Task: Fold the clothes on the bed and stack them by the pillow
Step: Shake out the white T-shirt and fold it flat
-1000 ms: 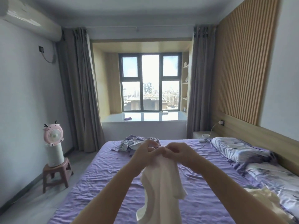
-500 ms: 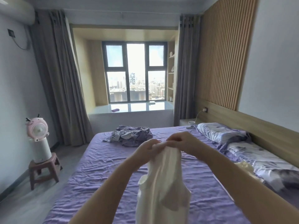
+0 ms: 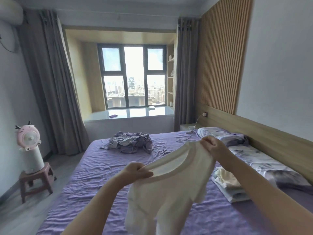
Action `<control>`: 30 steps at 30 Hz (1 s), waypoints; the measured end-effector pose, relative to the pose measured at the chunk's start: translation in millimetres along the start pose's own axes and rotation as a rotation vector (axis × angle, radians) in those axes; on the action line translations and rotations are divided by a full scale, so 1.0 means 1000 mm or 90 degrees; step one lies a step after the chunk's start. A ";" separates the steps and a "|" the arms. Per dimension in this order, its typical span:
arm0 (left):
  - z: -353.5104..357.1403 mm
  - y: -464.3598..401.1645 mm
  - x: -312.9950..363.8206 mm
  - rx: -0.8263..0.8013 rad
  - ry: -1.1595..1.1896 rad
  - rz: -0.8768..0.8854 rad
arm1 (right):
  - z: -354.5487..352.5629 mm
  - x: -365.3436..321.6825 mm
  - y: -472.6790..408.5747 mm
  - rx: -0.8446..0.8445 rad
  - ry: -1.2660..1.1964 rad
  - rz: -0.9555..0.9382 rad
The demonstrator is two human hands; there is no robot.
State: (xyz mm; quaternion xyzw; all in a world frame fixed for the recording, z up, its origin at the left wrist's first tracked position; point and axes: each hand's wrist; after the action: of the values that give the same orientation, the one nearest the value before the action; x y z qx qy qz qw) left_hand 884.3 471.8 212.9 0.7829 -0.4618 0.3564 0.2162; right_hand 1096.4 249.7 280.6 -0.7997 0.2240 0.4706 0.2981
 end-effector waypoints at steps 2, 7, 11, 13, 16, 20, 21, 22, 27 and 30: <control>0.007 0.000 0.015 0.036 -0.006 0.019 | -0.019 0.006 0.007 -0.053 0.035 -0.025; 0.036 -0.005 0.067 0.091 -0.029 0.054 | -0.071 0.025 0.020 -0.185 0.104 -0.012; 0.058 -0.010 0.104 -0.006 0.006 0.029 | -0.115 0.055 0.021 -0.206 0.115 -0.020; 0.069 -0.010 0.119 -0.076 -0.008 0.011 | -0.136 0.074 0.019 -0.150 0.092 -0.011; 0.088 -0.010 0.135 -0.109 -0.014 0.007 | -0.159 0.098 0.018 -0.106 0.064 -0.021; 0.117 -0.013 0.146 0.029 -0.038 0.023 | -0.178 0.121 0.012 -0.074 0.110 -0.070; 0.124 -0.015 0.148 0.082 -0.038 0.021 | -0.181 0.124 0.011 -0.069 0.128 -0.084; 0.130 -0.016 0.147 0.130 -0.034 0.018 | -0.184 0.126 0.009 -0.060 0.141 -0.096; 0.154 -0.017 0.144 0.339 0.046 -0.024 | -0.196 0.130 0.009 -0.026 0.139 -0.148; 0.162 -0.017 0.152 0.386 -0.009 -0.015 | -0.199 0.133 0.011 -0.010 0.126 -0.174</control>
State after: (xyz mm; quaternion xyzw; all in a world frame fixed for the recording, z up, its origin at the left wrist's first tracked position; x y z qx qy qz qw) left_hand 1005.2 285.3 222.6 0.8194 -0.3265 0.4703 -0.0265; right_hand 1273.1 94.8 234.9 -0.8675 0.1377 0.3464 0.3294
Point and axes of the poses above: each hand's wrist, its own y-axis away from the middle knuckle, its own z-axis out of the palm, x = y × z, and after that the axes turned 5 degrees about -x, right-handed
